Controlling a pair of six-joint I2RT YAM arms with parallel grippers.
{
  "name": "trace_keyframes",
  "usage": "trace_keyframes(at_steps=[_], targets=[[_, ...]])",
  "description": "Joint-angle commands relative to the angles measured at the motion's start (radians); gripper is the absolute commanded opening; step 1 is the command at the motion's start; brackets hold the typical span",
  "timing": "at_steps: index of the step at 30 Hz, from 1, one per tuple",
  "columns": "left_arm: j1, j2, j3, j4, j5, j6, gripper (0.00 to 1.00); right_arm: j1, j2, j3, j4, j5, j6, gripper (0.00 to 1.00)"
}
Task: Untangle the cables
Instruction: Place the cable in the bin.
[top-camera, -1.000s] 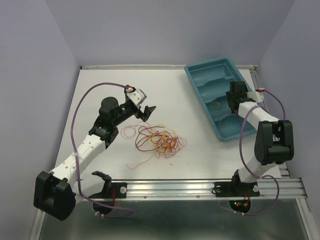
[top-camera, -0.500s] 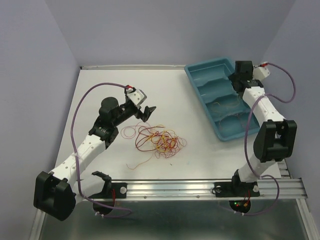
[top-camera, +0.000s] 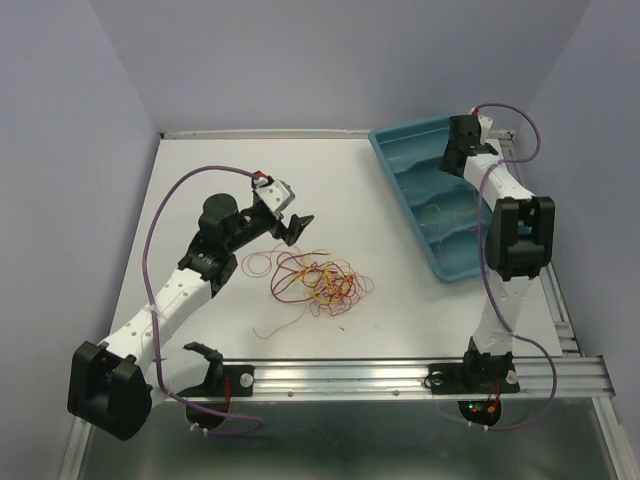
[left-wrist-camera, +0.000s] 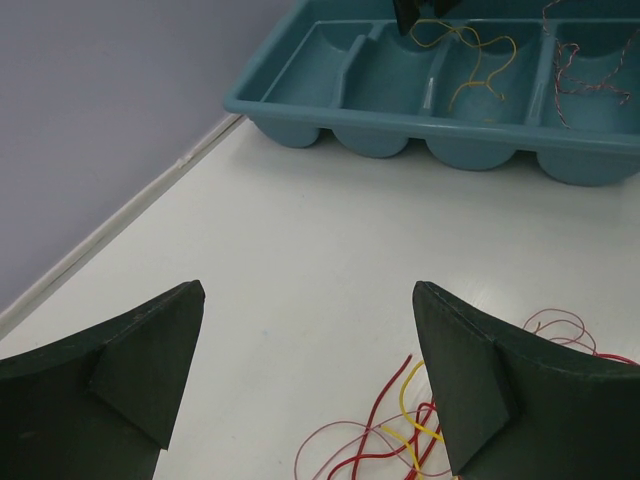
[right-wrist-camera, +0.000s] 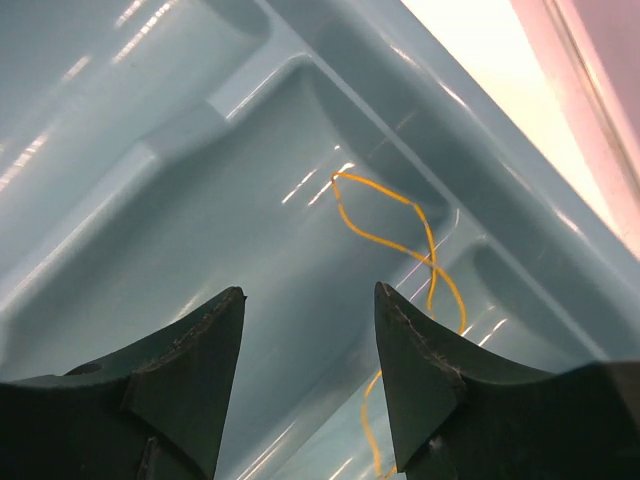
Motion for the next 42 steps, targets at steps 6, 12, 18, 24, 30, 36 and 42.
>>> trace_keyframes(at_steps=[6,12,18,24,30,36,42], targets=[[-0.002,0.009,-0.016,0.035,0.048,0.016,0.96,0.008,0.076,0.119,0.032,0.164,-0.217,0.59],[-0.002,0.026,-0.012,0.035,0.051,0.020,0.96,0.008,0.131,0.131,0.072,0.212,-0.278,0.60],[-0.002,0.035,-0.009,0.035,0.051,0.023,0.96,0.007,0.214,0.200,0.081,0.236,-0.312,0.60],[-0.002,0.037,-0.008,0.033,0.055,0.023,0.96,0.007,0.272,0.245,0.109,0.336,-0.398,0.55],[-0.002,0.041,-0.006,0.033,0.058,0.025,0.96,0.007,0.266,0.227,0.142,0.360,-0.412,0.28],[-0.002,0.043,-0.006,0.031,0.061,0.026,0.96,0.005,0.197,0.191,0.152,0.373,-0.401,0.10],[0.000,0.043,-0.006,0.028,0.063,0.026,0.96,0.005,0.114,0.128,0.164,0.341,-0.387,0.01]])
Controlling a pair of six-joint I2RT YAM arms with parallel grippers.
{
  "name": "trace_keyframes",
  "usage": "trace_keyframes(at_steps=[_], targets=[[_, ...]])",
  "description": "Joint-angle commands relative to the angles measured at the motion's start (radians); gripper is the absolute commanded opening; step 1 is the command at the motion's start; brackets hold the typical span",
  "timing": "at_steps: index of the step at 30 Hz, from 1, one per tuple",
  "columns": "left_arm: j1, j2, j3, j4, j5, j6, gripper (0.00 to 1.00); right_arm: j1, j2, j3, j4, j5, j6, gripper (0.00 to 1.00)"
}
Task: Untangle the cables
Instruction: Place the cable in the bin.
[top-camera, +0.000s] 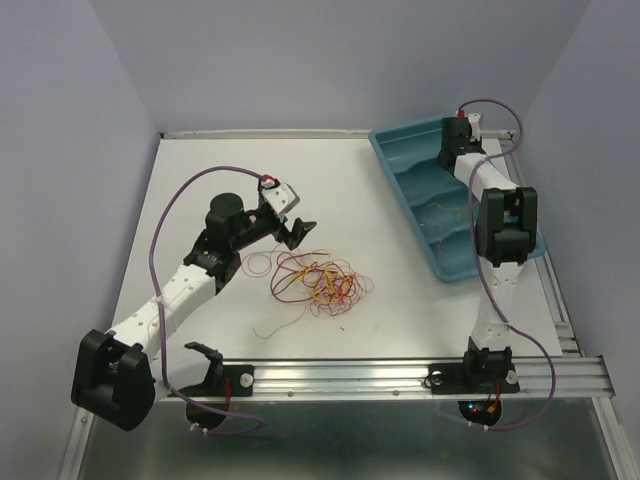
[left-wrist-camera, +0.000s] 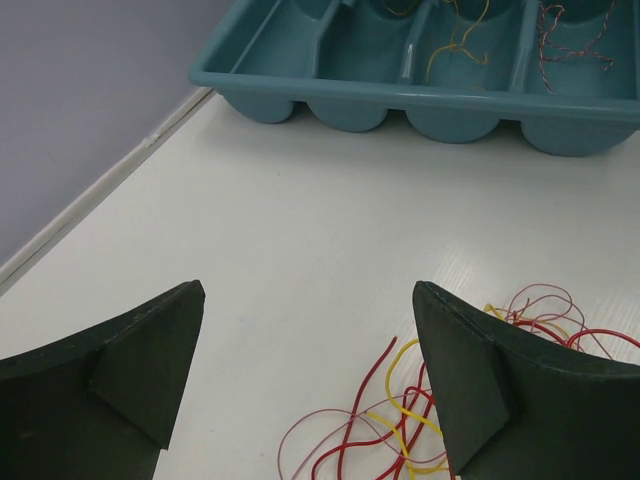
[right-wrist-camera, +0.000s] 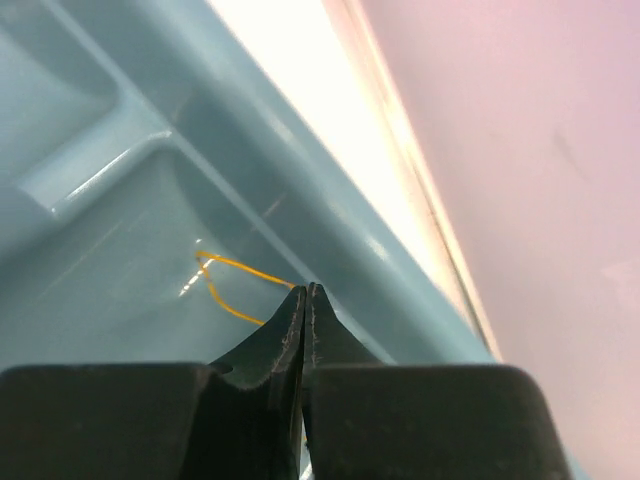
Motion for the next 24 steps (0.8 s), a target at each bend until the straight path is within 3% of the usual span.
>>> trace_keyframes(at_steps=[1,9,10,12,18,22,24], targets=[[-0.002,-0.010,0.006,0.028,0.021,0.015,0.96,0.007,-0.141,-0.031,0.070,0.007,0.014,0.01],[-0.002,-0.021,0.003,0.028,0.024,0.013,0.96,0.010,-0.257,-0.123,0.076,-0.027,0.055,0.02],[-0.002,-0.024,0.002,0.027,0.028,0.013,0.96,0.008,-0.259,-0.134,0.076,-0.049,0.053,0.15],[-0.002,-0.027,0.000,0.027,0.028,0.013,0.96,0.010,-0.244,-0.131,0.073,-0.062,0.032,0.31],[0.000,-0.022,0.002,0.025,0.028,0.012,0.96,0.010,-0.155,-0.059,0.015,-0.137,-0.023,0.40],[-0.002,-0.021,0.003,0.025,0.029,0.012,0.96,0.010,-0.089,-0.016,0.007,-0.111,-0.039,0.63],[0.000,-0.018,0.003,0.024,0.034,0.013,0.96,0.010,-0.055,0.007,0.007,-0.102,-0.046,0.65]])
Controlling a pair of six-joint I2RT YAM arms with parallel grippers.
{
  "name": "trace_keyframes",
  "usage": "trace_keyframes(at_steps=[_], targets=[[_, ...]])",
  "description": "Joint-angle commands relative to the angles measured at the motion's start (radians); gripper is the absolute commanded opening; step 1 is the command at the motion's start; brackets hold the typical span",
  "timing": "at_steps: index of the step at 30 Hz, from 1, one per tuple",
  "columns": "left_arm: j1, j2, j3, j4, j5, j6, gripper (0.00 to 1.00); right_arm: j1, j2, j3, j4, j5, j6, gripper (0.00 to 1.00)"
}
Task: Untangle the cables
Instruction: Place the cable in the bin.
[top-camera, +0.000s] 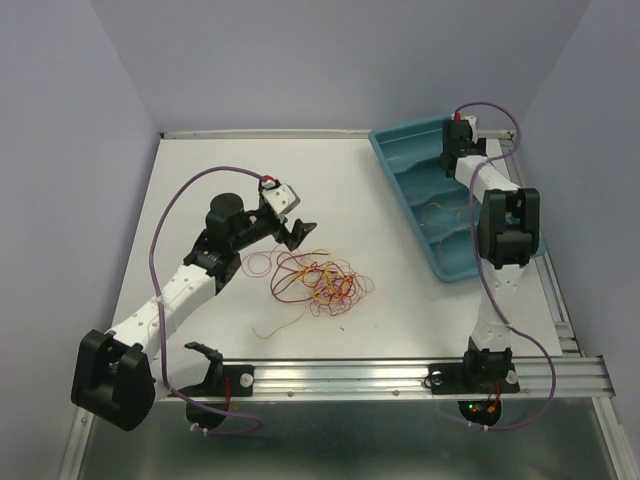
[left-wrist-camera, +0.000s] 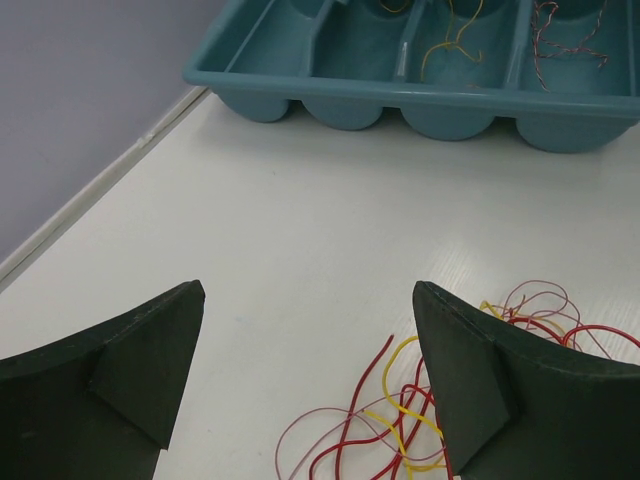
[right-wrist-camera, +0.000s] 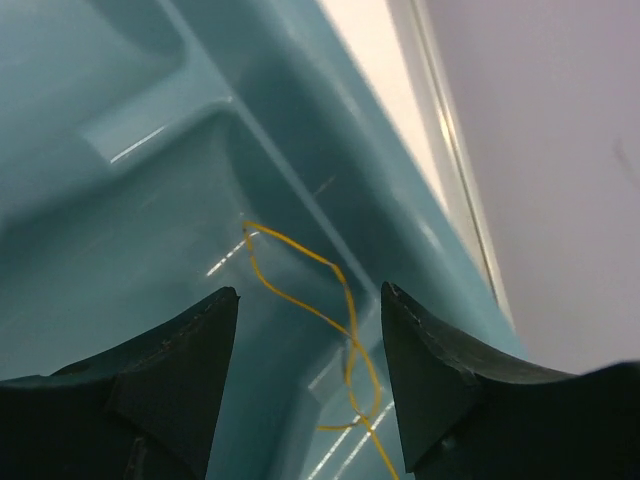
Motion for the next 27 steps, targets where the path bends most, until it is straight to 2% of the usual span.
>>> trace_keyframes(at_steps=[1,7,13,16,19,24,25,27], targets=[[-0.002,-0.018,0.003,0.030,0.025,0.010,0.96,0.008,0.051,0.093,-0.012,0.013,-0.032,0.65],[-0.002,-0.009,0.006,0.030,0.024,0.015,0.96,0.010,0.123,0.182,-0.012,0.052,-0.071,0.65],[-0.002,-0.001,0.009,0.028,0.031,0.013,0.96,0.010,0.186,0.212,-0.012,0.196,-0.126,0.66],[-0.002,0.004,0.011,0.025,0.036,0.015,0.96,0.010,0.198,0.222,-0.010,0.221,-0.143,0.65],[-0.002,0.004,0.011,0.025,0.035,0.016,0.96,0.008,0.210,0.225,-0.009,0.246,-0.152,0.54],[0.000,0.002,0.011,0.025,0.036,0.016,0.96,0.010,0.226,0.233,0.004,0.286,-0.184,0.42],[-0.002,0.004,0.011,0.024,0.038,0.016,0.96,0.010,0.227,0.235,0.008,0.295,-0.187,0.34],[0.000,0.005,0.011,0.025,0.038,0.018,0.96,0.010,0.224,0.235,0.013,0.296,-0.186,0.27]])
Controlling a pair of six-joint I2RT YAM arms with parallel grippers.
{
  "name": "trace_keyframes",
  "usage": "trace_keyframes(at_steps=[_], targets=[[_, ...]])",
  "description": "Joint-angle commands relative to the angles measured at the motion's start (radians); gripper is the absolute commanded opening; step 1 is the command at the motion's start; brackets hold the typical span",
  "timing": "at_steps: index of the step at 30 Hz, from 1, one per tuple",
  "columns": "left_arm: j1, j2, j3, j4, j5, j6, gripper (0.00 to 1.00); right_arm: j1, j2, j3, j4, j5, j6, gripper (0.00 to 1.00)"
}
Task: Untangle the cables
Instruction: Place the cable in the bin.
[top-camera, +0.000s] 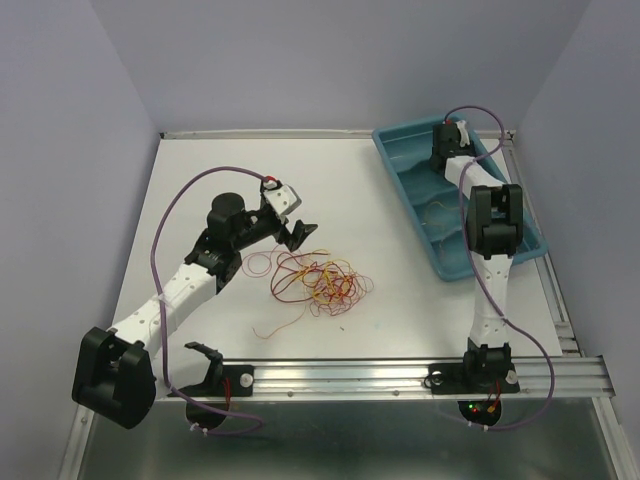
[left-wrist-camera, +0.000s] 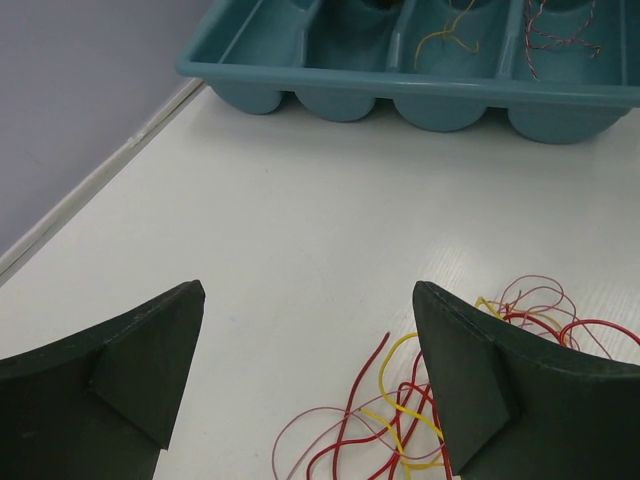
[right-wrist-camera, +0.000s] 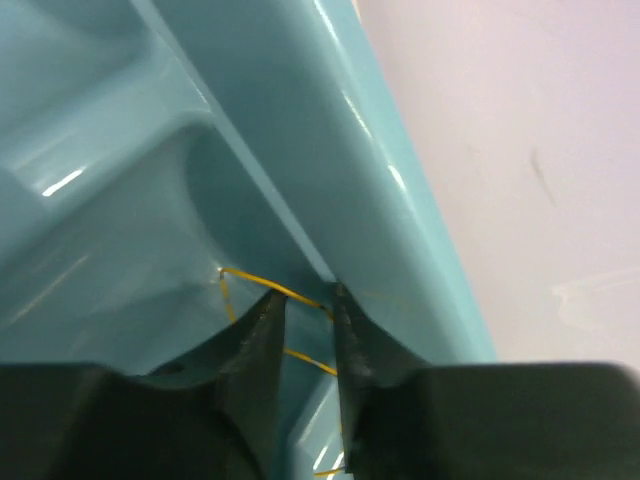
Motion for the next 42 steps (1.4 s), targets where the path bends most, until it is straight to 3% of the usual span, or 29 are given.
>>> trace_keyframes(at_steps=[1,5,14,29,42], targets=[[0.000,-0.005,0.012,0.026,0.022,0.011,0.96,-0.003,-0.001,0.061,0.043,0.058,-0.015,0.22],[-0.002,-0.003,0.012,0.025,0.022,0.011,0.96,-0.003,-0.027,0.058,0.052,0.056,-0.003,0.01],[-0.002,-0.003,0.014,0.023,0.023,0.008,0.96,0.005,-0.194,-0.031,0.066,0.024,0.104,0.01],[-0.002,-0.038,-0.008,0.023,0.020,0.013,0.96,0.029,-0.486,-0.457,0.110,-0.034,0.434,0.01],[-0.002,-0.037,-0.009,0.023,0.029,0.010,0.96,0.032,-0.544,-0.665,0.074,0.041,0.945,0.01]])
